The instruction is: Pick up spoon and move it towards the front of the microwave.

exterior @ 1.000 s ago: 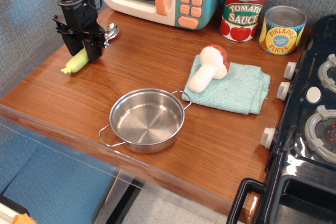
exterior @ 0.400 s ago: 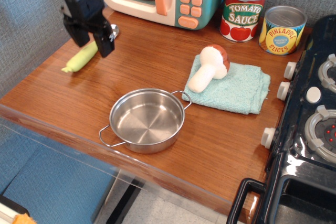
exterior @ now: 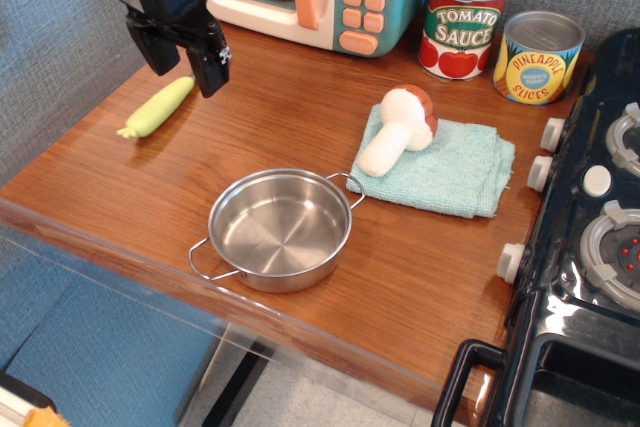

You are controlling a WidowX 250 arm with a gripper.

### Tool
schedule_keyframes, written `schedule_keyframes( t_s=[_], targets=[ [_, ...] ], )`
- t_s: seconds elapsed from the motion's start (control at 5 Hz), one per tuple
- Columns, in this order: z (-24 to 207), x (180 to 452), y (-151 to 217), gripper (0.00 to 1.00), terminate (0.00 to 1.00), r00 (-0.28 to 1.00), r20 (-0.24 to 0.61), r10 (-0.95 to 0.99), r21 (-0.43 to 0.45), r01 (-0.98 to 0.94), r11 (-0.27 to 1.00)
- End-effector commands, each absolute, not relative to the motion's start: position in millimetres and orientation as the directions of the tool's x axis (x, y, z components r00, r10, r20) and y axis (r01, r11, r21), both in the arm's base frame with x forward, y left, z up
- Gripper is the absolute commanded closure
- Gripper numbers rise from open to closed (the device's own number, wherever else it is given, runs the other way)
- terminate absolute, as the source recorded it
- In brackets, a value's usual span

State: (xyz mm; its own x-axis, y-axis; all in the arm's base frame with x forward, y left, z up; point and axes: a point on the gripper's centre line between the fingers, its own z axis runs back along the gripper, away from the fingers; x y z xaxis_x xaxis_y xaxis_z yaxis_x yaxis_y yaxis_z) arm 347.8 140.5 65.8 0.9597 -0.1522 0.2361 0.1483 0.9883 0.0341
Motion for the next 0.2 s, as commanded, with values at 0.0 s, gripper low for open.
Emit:
schedule_keyframes(
  t_s=[0.0],
  targets=[
    [92.6,349.9,142.8,0.0,1.0,0.943,0.287,-0.167,0.073,0.152,0.986]
  ],
)
